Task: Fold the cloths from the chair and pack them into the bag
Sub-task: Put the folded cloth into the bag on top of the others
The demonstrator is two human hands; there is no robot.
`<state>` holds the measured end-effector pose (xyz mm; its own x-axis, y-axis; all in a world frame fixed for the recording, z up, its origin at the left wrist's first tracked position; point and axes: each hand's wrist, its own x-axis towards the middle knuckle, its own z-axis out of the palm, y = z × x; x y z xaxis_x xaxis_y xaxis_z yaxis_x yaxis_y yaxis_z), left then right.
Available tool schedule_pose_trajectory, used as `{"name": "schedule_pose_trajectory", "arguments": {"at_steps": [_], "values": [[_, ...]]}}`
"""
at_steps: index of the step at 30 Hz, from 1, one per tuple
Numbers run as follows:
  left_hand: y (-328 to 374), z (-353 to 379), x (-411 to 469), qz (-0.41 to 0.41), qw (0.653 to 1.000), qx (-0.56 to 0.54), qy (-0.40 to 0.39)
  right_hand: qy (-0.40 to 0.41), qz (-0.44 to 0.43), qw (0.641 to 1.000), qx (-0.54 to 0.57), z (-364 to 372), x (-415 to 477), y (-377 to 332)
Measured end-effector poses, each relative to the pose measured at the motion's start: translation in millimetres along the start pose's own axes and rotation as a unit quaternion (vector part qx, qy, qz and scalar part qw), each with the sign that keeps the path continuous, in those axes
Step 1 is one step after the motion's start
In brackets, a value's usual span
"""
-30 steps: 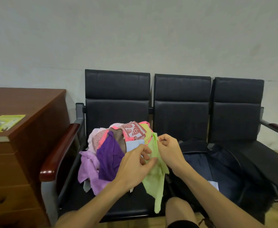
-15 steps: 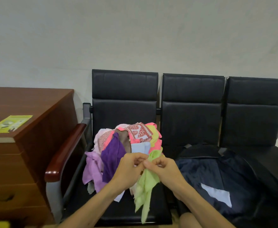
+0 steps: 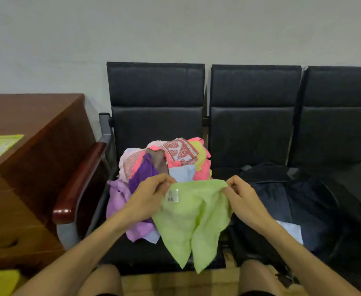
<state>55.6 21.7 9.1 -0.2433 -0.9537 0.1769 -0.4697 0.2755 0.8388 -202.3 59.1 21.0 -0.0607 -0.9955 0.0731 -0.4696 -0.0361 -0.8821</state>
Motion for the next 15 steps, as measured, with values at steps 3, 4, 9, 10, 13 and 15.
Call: {"name": "schedule_pose_trajectory", "arguments": {"at_steps": [3,4,9,10,13,15], "values": [[-7.5,-8.0,4.8,0.01,0.999,0.038,-0.034,0.003,-0.007,0.999,-0.042,-9.5,4.6,1.7],[-7.5,-9.7,5.3,0.01,0.998,0.042,-0.053,0.006,-0.015,0.998,-0.061,-11.7,5.9,0.5],[-14.2,-20.8,1.2,-0.019,0.987,0.039,-0.154,-0.018,0.001,0.991,-0.136,-21.0,11.1,8.9],[-17.6,-19.4,-0.3,-0.044,0.989,0.01,-0.141,-0.036,0.015,0.989,-0.146,-19.2,10.0,11.8],[-21.5,-4.3,-4.6,-0.131,0.983,-0.099,-0.078,-0.082,0.084,0.99,-0.08,-5.6,-0.9,11.2],[-15.5,10.2,-6.8,-0.163,0.973,-0.147,-0.074,-0.1,0.15,0.983,0.02,8.1,-9.6,5.5]]}}
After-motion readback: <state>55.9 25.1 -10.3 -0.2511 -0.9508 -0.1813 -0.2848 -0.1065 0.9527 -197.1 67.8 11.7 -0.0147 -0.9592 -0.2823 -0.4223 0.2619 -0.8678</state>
